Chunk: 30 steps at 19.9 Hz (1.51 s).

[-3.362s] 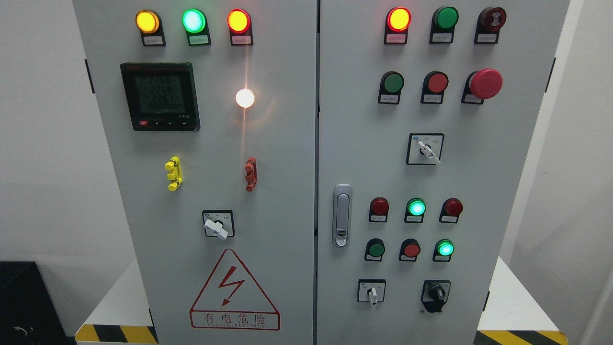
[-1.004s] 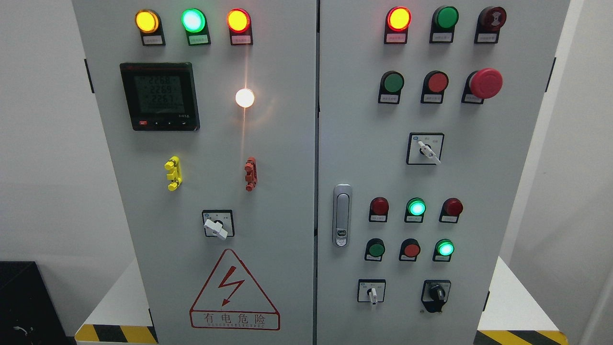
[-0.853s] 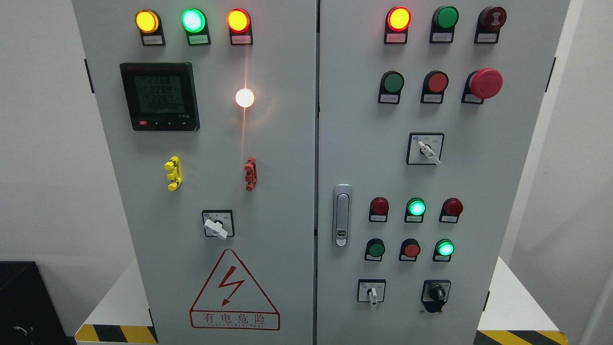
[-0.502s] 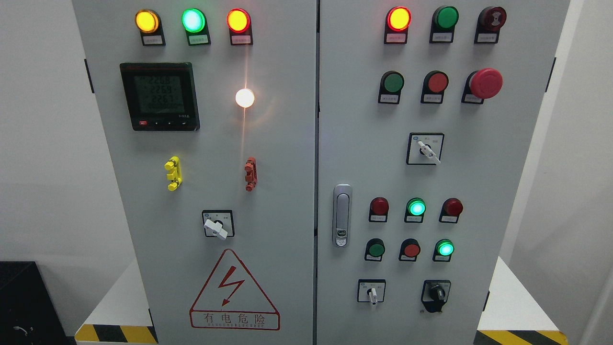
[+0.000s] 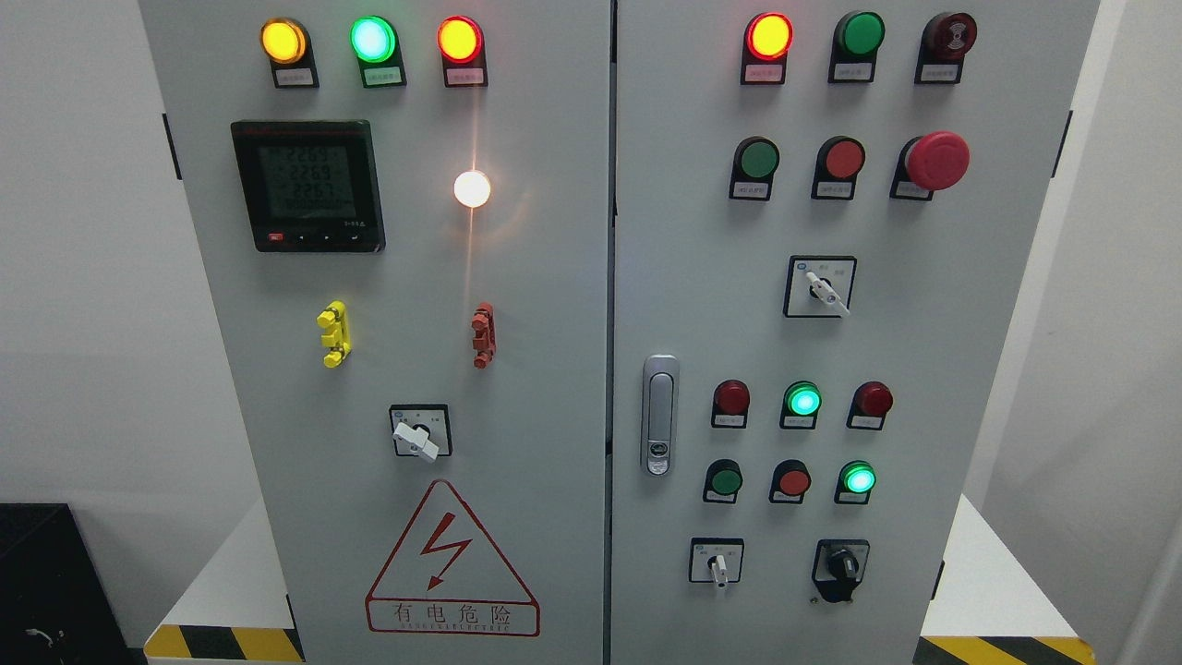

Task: Flip black knob to close circuit

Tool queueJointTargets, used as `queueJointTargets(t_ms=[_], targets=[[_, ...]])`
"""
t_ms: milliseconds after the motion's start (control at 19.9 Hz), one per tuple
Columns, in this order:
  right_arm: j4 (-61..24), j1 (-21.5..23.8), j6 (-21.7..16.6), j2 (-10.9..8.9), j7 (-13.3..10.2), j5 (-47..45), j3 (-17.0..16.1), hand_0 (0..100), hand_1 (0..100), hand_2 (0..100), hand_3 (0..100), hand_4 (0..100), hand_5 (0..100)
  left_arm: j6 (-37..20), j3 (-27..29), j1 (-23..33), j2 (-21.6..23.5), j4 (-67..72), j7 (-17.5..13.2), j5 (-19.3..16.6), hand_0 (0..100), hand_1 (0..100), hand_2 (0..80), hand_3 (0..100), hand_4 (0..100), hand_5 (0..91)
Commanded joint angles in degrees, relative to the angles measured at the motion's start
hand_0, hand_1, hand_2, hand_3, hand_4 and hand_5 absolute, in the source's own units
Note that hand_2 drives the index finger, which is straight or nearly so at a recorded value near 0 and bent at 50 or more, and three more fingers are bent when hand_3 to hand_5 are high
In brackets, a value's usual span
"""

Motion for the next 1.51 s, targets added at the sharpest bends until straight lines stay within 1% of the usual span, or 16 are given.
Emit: queueJointTargets(t_ms=[0, 151, 251, 452, 652, 803, 1154, 1455], targets=[[-2.8, -4.9, 0.7, 0.18, 0.7, 1.3, -4.5, 0, 6, 78, 97, 92, 100, 0.0, 0.0, 1.3, 0.0, -1.7, 0.0, 0.0, 12, 56, 0.0, 0, 0, 0.0], [-2.7, -6.3, 1.4, 0.18, 0.8, 1.4, -4.6, 0, 7, 78, 98, 92, 100, 0.0, 0.0, 1.3, 0.0, -1.7, 0.0, 0.0, 12, 56, 0.0, 0, 0, 0.0], [-2.8, -6.8, 1.4, 0.18, 1.8, 2.1, -5.0, 0, 8, 79, 98, 92, 100, 0.0, 0.0, 1.3, 0.0, -1.7, 0.0, 0.0, 12, 56, 0.0, 0, 0, 0.0], [-2.8, -7.8, 1.6, 0.18, 2.0, 2.7, -5.2, 0, 8, 80, 98, 92, 100, 0.0, 0.0, 1.3, 0.0, -1.7, 0.0, 0.0, 12, 56, 0.0, 0, 0, 0.0], [-2.0, -10.2, 2.4, 0.18, 2.5, 3.3, -5.4, 0, 8, 80, 98, 92, 100, 0.0, 0.0, 1.3, 0.0, -1.7, 0.0, 0.0, 12, 56, 0.0, 0, 0, 0.0], [-1.3, -11.7, 2.4, 0.18, 2.5, 3.3, -6.7, 0, 8, 80, 98, 92, 100, 0.0, 0.0, 1.3, 0.0, -1.7, 0.0, 0.0, 12, 56, 0.0, 0, 0, 0.0], [-0.4, -13.6, 2.5, 0.18, 3.1, 3.3, -7.1, 0, 8, 80, 98, 92, 100, 0.0, 0.0, 1.3, 0.0, -1.7, 0.0, 0.0, 12, 56, 0.0, 0, 0, 0.0], [0.0, -14.9, 2.8, 0.18, 3.1, 3.3, -7.5, 0, 8, 80, 98, 92, 100, 0.0, 0.0, 1.3, 0.0, -1.7, 0.0, 0.0, 12, 56, 0.0, 0, 0, 0.0]])
